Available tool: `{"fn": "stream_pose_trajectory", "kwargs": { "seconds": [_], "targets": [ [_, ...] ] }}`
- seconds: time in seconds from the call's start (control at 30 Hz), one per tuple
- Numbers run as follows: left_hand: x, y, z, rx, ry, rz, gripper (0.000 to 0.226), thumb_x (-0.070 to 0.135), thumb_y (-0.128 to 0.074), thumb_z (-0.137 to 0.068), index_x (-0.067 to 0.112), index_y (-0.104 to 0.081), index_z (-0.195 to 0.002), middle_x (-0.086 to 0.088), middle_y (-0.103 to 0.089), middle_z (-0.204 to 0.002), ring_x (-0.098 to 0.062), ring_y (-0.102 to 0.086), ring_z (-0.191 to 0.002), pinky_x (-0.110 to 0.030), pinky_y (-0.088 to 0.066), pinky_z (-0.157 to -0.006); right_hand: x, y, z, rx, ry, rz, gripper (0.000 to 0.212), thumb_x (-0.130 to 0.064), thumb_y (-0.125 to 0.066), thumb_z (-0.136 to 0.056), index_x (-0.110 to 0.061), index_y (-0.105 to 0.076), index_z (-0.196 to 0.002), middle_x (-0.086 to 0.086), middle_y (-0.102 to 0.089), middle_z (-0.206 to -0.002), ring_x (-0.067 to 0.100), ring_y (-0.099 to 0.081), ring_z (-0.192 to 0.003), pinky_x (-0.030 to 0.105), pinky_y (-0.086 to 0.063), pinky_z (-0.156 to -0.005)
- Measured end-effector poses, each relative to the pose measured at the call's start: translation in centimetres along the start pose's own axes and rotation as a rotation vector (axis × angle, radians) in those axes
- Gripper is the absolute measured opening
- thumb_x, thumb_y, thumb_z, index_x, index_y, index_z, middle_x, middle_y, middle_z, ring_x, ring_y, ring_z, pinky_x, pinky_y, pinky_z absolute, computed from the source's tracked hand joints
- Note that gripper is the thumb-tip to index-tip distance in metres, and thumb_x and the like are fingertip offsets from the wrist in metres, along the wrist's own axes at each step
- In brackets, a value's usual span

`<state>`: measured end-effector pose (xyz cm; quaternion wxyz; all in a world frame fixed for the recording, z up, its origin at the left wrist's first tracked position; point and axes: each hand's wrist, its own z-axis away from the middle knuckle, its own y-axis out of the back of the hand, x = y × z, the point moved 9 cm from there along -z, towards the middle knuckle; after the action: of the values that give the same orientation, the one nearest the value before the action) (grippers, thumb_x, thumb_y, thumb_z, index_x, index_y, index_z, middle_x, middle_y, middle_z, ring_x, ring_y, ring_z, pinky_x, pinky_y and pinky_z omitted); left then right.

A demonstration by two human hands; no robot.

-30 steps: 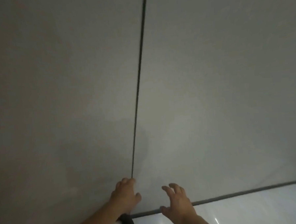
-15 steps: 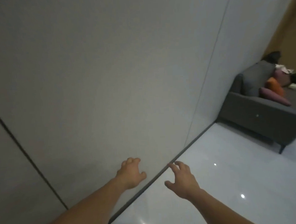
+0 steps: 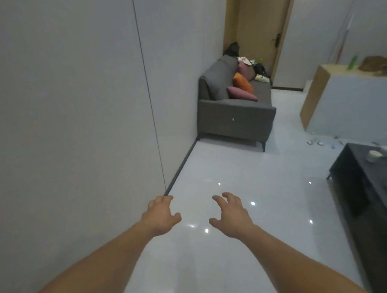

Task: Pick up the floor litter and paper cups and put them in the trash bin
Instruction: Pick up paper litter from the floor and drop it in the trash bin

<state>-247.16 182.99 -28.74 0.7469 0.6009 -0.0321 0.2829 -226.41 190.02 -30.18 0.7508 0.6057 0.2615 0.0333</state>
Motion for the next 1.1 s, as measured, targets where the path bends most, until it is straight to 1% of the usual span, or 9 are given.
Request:
{"fn": "stream_pose_trajectory", "kwargs": {
  "seconds": [0.17,0.37,0.53,0.7,0.9,1.1],
  "targets": [
    [6.6,-1.7,-6.1,-0.069,-0.11,-0.037,0.073,0.046,-0.052,-0.088,0.023,-0.02,-0.15,-0.001,-0.019,-0.156,-0.023,-0.014,-0.143,-0.041,-0.025,-0.114,7.1,1.7,-2.9,0.01,-0.15,-0.017,0.074,-0.051,-0.057,-0.087,-0.032,-0.024,-0.15,0.0,-0.016,-0.156,0.023,-0.012,-0.143,0.043,-0.035,-0.105],
    [12.8,-2.7,-16.3,-0.125,-0.227,-0.053,0.074,0.045,-0.053,-0.089,0.021,-0.019,-0.15,-0.002,-0.019,-0.155,-0.026,-0.016,-0.142,-0.044,-0.028,-0.112,12.7,3.6,-8.5,0.019,-0.279,-0.012,0.074,-0.049,-0.058,-0.087,-0.032,-0.023,-0.15,0.0,-0.014,-0.157,0.022,-0.011,-0.144,0.044,-0.034,-0.106],
    [18.7,-2.2,-25.2,-0.162,-0.34,-0.042,0.074,0.045,-0.054,-0.087,0.022,-0.021,-0.149,-0.002,-0.021,-0.154,-0.026,-0.017,-0.141,-0.044,-0.031,-0.11,17.4,6.9,-14.1,0.069,-0.397,-0.018,0.075,-0.049,-0.059,-0.087,-0.031,-0.023,-0.151,0.0,-0.015,-0.157,0.022,-0.012,-0.143,0.044,-0.035,-0.108],
    [24.6,-2.7,-32.7,-0.212,-0.439,-0.082,0.075,0.045,-0.054,-0.087,0.023,-0.02,-0.149,-0.001,-0.018,-0.155,-0.024,-0.016,-0.141,-0.043,-0.031,-0.109,21.9,8.7,-18.5,0.117,-0.52,-0.081,0.076,-0.049,-0.06,-0.087,-0.03,-0.023,-0.151,0.0,-0.015,-0.156,0.022,-0.013,-0.143,0.044,-0.035,-0.109],
    [34.1,-5.8,-39.7,-0.276,-0.523,-0.127,0.074,0.044,-0.054,-0.087,0.022,-0.021,-0.149,-0.001,-0.018,-0.155,-0.024,-0.017,-0.142,-0.044,-0.03,-0.111,30.6,11.2,-23.4,0.142,-0.606,-0.095,0.076,-0.05,-0.059,-0.087,-0.031,-0.022,-0.151,-0.001,-0.014,-0.156,0.022,-0.012,-0.144,0.044,-0.034,-0.109],
    [44.1,-8.6,-45.7,-0.285,-0.527,-0.164,0.073,0.045,-0.054,-0.088,0.021,-0.022,-0.149,-0.003,-0.021,-0.155,-0.026,-0.02,-0.141,-0.044,-0.029,-0.112,40.6,15.8,-29.5,0.163,-0.599,-0.116,0.076,-0.051,-0.059,-0.086,-0.032,-0.023,-0.15,-0.001,-0.016,-0.156,0.022,-0.013,-0.143,0.043,-0.036,-0.108]
  ]
}}
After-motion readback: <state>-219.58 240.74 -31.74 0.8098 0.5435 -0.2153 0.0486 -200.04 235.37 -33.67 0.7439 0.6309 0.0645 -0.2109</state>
